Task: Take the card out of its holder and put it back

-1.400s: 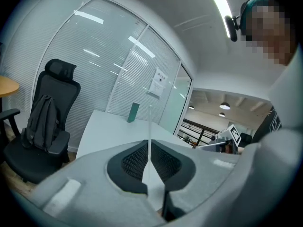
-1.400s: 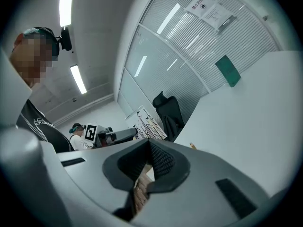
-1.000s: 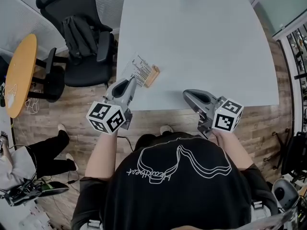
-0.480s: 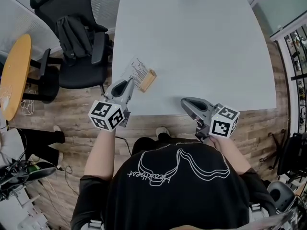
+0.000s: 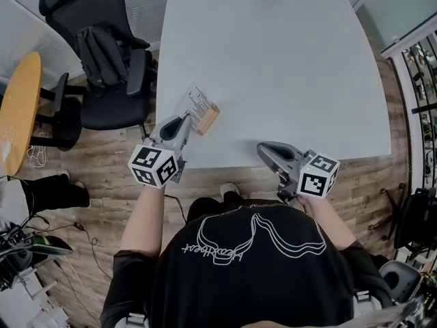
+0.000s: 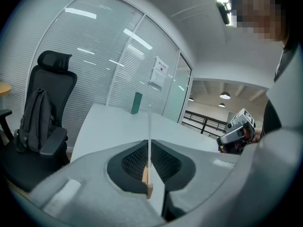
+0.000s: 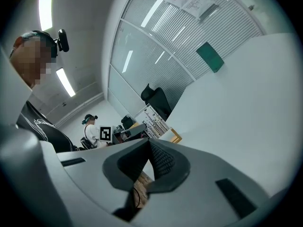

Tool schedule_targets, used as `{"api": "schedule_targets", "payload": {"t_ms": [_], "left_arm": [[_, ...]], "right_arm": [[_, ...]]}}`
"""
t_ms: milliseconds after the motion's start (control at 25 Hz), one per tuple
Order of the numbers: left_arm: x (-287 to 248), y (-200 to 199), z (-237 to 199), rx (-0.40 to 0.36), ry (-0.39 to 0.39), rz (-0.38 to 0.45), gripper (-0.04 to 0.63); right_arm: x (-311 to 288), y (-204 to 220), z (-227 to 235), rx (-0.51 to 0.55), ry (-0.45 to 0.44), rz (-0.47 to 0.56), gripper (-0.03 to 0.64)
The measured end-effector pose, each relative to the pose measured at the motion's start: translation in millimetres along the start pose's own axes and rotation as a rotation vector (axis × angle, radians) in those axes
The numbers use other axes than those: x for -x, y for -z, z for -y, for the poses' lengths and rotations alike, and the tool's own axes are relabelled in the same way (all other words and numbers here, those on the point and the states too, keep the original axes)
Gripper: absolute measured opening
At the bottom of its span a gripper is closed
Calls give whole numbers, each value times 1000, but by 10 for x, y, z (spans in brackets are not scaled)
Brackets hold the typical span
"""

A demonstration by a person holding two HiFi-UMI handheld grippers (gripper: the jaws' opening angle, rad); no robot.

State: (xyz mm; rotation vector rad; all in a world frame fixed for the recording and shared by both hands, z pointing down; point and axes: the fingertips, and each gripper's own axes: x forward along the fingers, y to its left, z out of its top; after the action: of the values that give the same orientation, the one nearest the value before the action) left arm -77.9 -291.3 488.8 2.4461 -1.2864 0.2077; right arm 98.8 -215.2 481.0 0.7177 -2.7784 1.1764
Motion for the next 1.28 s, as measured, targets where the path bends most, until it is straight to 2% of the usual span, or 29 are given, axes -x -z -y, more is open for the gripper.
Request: {"api": "schedule_targets", "payload": {"t_ms": [360,720,1000,1280], "left_arm": [[-15,12,-13,-7,11,-8,25],[-86,201,-53,0,7,-30,25],[-164,457,13,-30,-8,-108,25],[-165,559,-24,12,-27,-90,25]], "right_arm": [[-29,26,8,-14,5,-10,9],[-33,64,54,-26,18,-21,9],[-32,101,72,-38,0,-19,9],[-63,69,61,-28,6,-23,9]]}}
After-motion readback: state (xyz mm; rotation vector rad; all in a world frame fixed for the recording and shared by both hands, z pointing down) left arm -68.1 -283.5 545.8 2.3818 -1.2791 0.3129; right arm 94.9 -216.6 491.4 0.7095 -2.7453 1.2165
